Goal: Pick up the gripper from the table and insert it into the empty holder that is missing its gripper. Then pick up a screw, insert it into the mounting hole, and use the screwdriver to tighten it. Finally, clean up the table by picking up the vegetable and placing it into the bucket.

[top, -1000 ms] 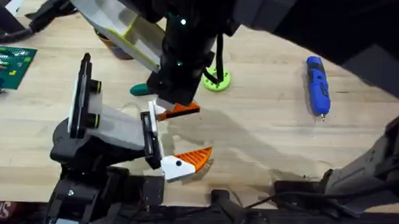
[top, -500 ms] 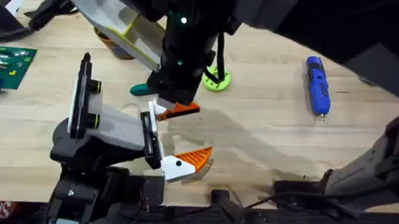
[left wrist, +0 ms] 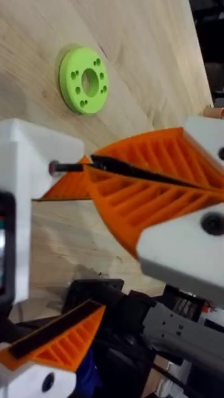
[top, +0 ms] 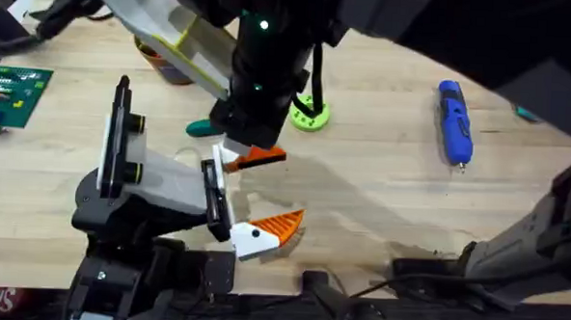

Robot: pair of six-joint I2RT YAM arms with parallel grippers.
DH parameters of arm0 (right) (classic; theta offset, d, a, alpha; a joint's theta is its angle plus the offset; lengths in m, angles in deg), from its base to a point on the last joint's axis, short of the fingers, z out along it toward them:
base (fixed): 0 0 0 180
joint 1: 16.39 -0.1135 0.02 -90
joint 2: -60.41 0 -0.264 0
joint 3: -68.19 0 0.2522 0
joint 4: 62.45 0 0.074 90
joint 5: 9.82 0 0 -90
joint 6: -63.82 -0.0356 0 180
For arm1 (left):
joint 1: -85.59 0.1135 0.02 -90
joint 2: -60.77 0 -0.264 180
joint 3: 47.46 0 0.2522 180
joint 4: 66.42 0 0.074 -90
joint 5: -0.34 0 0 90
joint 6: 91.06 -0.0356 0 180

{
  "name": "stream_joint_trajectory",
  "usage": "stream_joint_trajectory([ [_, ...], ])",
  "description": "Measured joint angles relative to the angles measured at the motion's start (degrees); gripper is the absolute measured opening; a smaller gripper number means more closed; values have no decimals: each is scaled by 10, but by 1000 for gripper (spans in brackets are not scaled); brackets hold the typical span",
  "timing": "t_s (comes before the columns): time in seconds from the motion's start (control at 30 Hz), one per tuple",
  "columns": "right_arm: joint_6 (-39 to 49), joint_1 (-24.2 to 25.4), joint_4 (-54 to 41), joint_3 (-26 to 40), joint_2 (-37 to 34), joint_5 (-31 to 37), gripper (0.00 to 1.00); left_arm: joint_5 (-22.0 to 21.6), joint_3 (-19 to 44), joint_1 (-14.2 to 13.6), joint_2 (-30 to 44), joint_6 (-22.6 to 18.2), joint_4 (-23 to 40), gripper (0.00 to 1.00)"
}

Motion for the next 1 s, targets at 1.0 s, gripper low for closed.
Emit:
stream_joint_trajectory([
  [1.0, 0, 0, -11, 0, -9, 0, 4, 0, 0, 0, 0, 0, 0, 986],
])
